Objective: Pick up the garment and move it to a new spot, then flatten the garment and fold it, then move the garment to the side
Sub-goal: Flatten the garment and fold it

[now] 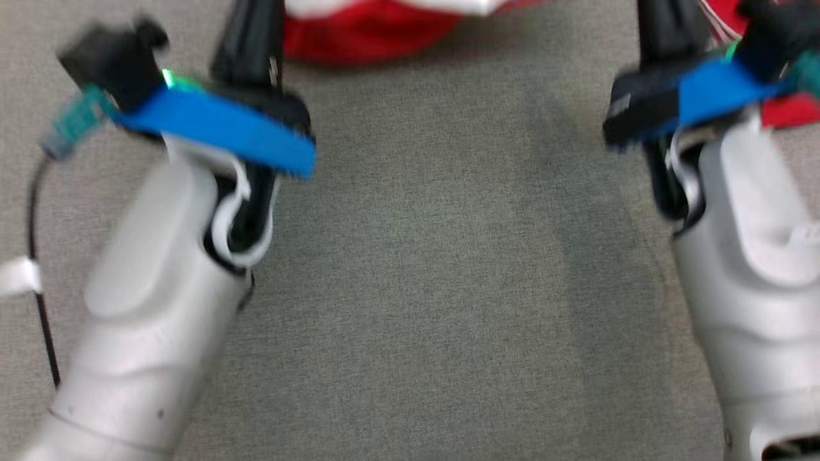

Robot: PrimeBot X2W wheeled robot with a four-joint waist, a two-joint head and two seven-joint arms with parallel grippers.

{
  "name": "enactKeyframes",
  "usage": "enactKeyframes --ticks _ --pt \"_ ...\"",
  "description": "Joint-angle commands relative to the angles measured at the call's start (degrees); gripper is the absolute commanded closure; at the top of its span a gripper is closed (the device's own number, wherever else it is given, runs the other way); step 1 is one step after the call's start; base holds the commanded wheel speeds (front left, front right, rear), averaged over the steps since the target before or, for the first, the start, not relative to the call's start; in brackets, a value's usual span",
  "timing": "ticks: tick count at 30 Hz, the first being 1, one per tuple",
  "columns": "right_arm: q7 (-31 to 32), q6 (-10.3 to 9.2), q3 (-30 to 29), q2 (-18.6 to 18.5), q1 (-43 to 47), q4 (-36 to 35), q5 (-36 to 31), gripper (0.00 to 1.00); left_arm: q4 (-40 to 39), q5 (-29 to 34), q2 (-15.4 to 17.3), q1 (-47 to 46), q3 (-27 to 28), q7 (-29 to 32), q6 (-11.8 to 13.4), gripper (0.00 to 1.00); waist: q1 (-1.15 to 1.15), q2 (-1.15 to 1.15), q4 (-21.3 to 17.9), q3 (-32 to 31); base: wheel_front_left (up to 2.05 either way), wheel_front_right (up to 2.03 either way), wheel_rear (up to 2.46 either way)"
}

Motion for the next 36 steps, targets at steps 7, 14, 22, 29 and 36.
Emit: enactKeyframes --ticks 7,14,22,29,36 --pt "0.64 0.01 -1.50 -3.21 21.89 -5.70 1.91 1.00 -3.52 0.86 0.54 18.54 -3.07 -0.38 -0.29 1.00 0.00 -0.01 0.82 -6.10 0.00 0.00 0.00" --pt "11.52 0.01 -2.67 -2.12 41.05 -20.33 -0.45 1.00 -5.35 1.79 3.61 32.13 -6.68 -0.39 -0.28 1.00 0.00 -0.01 1.59 -12.55 0.00 0.00 0.00" --pt "29.71 0.01 -4.05 -1.50 57.58 -39.37 0.65 1.00 -6.99 -3.89 9.53 41.36 -10.51 9.12 1.10 1.00 0.00 -0.01 0.94 -17.46 0.00 0.00 0.00" --pt "42.94 0.01 -3.16 -4.08 66.19 -51.31 5.43 1.00 -16.31 -7.57 13.77 48.70 -10.47 15.24 5.04 1.00 0.00 -0.01 0.86 -18.42 0.00 0.00 0.00" --pt "54.35 0.00 -7.22 -6.57 71.77 -62.15 8.69 1.00 -28.23 -10.31 17.79 53.92 -10.88 20.81 8.64 1.00 0.00 -0.01 1.33 -18.34 0.00 0.00 0.00"
